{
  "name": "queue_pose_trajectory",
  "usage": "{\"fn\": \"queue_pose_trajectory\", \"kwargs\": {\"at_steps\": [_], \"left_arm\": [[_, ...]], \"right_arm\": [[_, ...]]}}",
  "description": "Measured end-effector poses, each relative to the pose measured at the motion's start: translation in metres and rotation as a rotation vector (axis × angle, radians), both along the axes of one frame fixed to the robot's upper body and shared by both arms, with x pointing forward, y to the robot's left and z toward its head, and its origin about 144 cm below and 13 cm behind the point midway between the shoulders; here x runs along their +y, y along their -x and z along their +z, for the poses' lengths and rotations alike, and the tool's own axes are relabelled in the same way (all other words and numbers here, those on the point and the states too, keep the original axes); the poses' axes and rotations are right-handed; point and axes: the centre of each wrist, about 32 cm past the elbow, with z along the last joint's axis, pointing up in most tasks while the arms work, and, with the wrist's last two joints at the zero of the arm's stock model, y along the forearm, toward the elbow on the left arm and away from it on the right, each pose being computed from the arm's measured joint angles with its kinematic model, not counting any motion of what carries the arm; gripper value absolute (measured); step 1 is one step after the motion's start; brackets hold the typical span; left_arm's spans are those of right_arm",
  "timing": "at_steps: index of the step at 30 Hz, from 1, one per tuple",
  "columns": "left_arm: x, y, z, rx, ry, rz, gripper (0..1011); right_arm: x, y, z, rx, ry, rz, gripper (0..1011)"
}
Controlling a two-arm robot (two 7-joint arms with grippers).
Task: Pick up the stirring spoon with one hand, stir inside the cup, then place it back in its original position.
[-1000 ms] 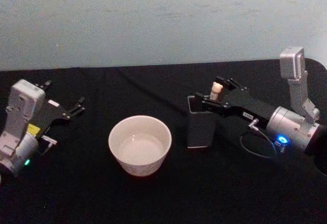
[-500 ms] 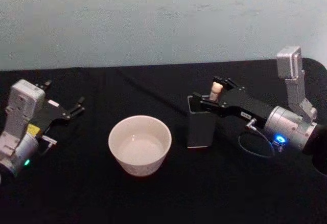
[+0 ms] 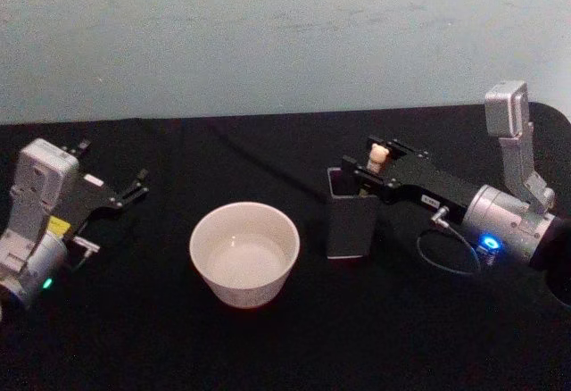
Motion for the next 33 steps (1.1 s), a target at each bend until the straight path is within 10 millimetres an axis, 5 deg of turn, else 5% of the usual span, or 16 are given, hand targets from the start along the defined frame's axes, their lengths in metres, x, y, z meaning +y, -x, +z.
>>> {"fn": "queue_pose_trajectory", "kwargs": {"at_steps": [16, 33], "left_arm": [[0.0, 0.0, 0.0, 0.0, 0.0, 0.0, 1001], [0.0, 0.0, 0.0, 0.0, 0.0, 0.0, 1001]], "right_arm": [[-0.0001, 0.0001, 0.0, 0.001, -0.001, 0.0, 227], [0.0029, 0.0029, 0.0057, -0.022, -0.005, 0.007, 212]]}}
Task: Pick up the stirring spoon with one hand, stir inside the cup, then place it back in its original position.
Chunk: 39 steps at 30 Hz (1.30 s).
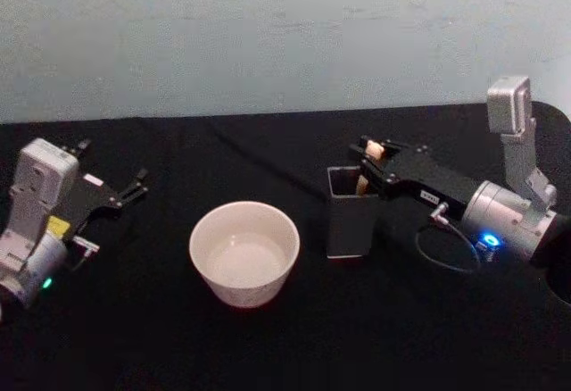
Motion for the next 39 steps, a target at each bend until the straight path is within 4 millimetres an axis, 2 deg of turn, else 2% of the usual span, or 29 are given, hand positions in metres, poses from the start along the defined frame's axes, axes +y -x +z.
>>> {"fn": "queue_pose_trajectory", "kwargs": {"at_steps": [19, 26, 39], "left_arm": [[0.0, 0.0, 0.0, 0.0, 0.0, 0.0, 1001], [0.0, 0.0, 0.0, 0.0, 0.0, 0.0, 1001], [0.0, 0.0, 0.0, 0.0, 0.0, 0.0, 1001]], "right_arm": [[-0.003, 0.008, 0.062, -0.235, -0.063, 0.018, 212], [0.003, 0.003, 0.069, -0.269, -0.082, 0.033, 212], [0.043, -0.013, 0.067, -0.257, -0.094, 0.139, 212]]}}
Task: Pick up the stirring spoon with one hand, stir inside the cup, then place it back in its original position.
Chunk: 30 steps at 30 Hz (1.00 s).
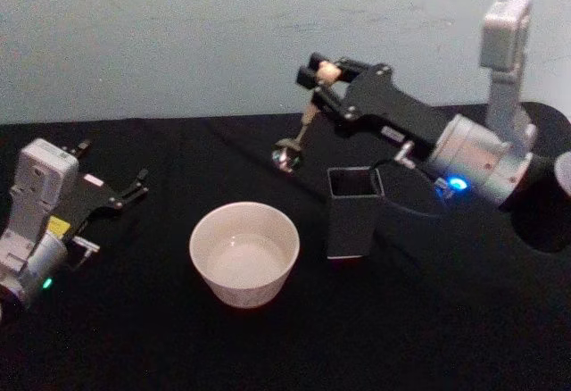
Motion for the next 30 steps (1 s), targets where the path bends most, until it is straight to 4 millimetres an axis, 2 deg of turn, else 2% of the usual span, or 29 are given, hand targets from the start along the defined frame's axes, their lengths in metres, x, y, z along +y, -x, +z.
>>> {"fn": "queue_pose_trajectory", "kwargs": {"at_steps": [12, 30], "left_arm": [[0.0, 0.0, 0.0, 0.0, 0.0, 0.0, 1001], [0.0, 0.0, 0.0, 0.0, 0.0, 0.0, 1001]], "right_arm": [[0.038, -0.001, -0.025, 0.015, 0.089, 0.129, 212], [0.061, -0.015, -0.068, 0.002, 0.198, 0.149, 212]]}}
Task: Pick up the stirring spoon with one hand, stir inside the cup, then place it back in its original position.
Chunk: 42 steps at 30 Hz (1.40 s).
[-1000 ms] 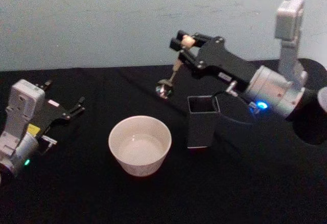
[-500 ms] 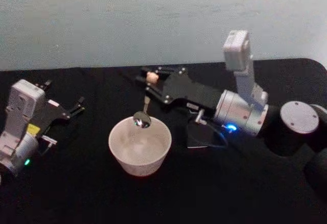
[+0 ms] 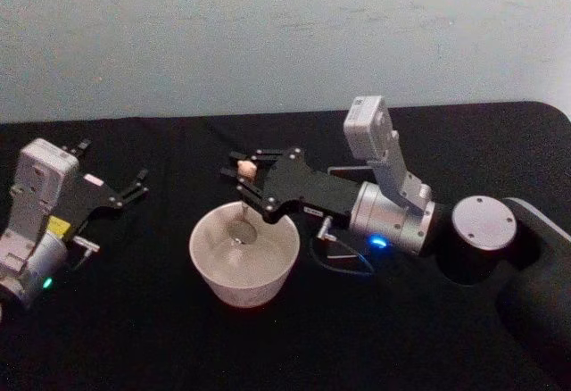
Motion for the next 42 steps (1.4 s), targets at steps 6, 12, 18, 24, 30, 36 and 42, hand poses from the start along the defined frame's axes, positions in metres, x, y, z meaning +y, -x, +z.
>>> {"fn": "queue_pose_trajectory", "kwargs": {"at_steps": [6, 12, 18, 24, 30, 36, 42], "left_arm": [[0.0, 0.0, 0.0, 0.0, 0.0, 0.0, 1001], [0.0, 0.0, 0.0, 0.0, 0.0, 0.0, 1001], [0.0, 0.0, 0.0, 0.0, 0.0, 0.0, 1001], [0.0, 0.0, 0.0, 0.0, 0.0, 0.0, 1001], [0.0, 0.0, 0.0, 0.0, 0.0, 0.0, 1001], [0.0, 0.0, 0.0, 0.0, 0.0, 0.0, 1001], [0.0, 0.0, 0.0, 0.0, 0.0, 0.0, 1001]], "right_arm": [[0.002, -0.002, -0.006, 0.005, 0.004, -0.001, 212], [0.002, -0.003, -0.008, 0.004, 0.0, -0.005, 212], [-0.001, -0.002, -0.01, 0.005, 0.001, -0.019, 212], [-0.011, 0.004, -0.009, 0.01, -0.003, -0.041, 212], [-0.022, 0.016, -0.008, 0.018, -0.01, -0.044, 212], [-0.025, 0.028, -0.008, 0.032, -0.007, -0.017, 212], [-0.017, 0.037, -0.01, 0.045, -0.014, 0.031, 212]]}}
